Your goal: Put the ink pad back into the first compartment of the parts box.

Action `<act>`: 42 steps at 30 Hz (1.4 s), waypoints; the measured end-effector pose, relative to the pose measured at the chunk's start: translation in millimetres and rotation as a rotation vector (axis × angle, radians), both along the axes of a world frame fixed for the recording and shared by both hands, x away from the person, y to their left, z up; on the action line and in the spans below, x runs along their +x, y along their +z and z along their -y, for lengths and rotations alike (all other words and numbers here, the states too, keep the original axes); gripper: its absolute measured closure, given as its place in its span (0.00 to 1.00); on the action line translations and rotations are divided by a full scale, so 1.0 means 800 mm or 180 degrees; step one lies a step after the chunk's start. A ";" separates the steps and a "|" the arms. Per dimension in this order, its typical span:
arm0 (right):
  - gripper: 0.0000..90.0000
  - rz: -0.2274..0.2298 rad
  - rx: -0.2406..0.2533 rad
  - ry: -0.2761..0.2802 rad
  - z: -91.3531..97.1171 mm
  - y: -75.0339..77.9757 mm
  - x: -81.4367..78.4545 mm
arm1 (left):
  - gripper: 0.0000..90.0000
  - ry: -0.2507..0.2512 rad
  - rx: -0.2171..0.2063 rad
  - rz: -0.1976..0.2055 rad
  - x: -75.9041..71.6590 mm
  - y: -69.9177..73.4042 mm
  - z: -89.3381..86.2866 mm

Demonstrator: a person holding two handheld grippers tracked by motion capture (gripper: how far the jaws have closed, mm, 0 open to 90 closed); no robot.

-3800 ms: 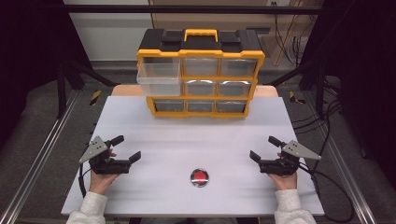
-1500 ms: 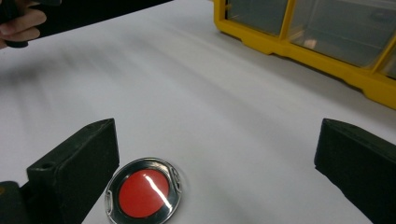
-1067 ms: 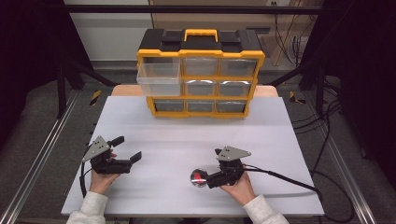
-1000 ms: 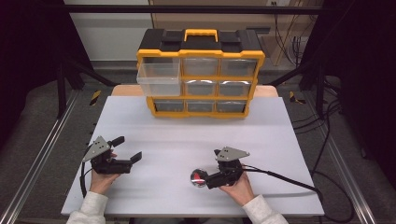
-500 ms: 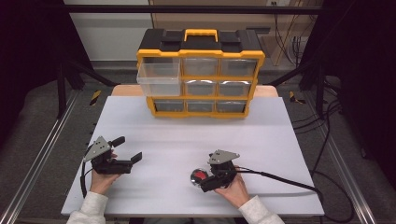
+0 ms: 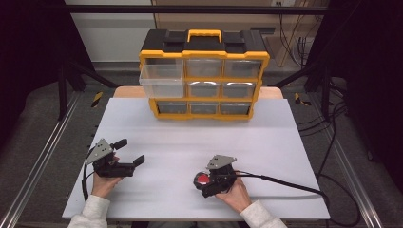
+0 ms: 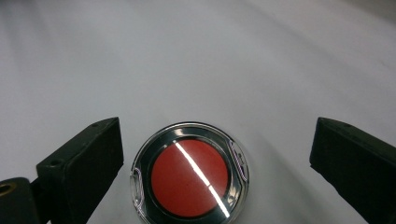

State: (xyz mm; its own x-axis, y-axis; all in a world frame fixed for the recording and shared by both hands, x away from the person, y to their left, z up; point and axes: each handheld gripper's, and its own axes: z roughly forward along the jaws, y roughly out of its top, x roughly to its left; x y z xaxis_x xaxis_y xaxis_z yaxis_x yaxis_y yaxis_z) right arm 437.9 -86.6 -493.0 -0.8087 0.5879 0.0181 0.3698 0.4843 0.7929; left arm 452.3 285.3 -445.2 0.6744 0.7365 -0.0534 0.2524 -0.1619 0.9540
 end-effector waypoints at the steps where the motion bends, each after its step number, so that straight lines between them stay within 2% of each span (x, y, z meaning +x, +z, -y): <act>1: 0.04 -0.0014 -0.0007 0.0006 -0.001 -0.001 0.000 | 0.01 0.0000 0.0002 -0.0002 0.000 0.000 0.000; 13: 0.17 -0.0100 -0.0070 0.0131 -0.004 -0.010 -0.002 | 0.01 -0.0007 0.0020 -0.0005 0.000 0.000 0.000; 24: 0.29 -0.0155 -0.0090 0.0226 -0.003 -0.010 -0.003 | 0.01 -0.0010 0.0026 -0.0010 0.000 0.000 0.001; 42: 0.33 -0.0100 -0.0109 0.0235 -0.003 -0.011 -0.007 | 0.01 -0.0016 0.0038 -0.0012 0.000 0.000 0.001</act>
State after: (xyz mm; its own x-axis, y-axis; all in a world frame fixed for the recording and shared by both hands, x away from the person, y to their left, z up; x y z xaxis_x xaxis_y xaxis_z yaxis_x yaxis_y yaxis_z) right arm 432.5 -84.4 -501.5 -0.8492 0.5274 0.0249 0.3565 0.5378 0.7640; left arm 452.2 284.5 -445.6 0.6778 0.7337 -0.0472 0.2552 -0.1746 0.9510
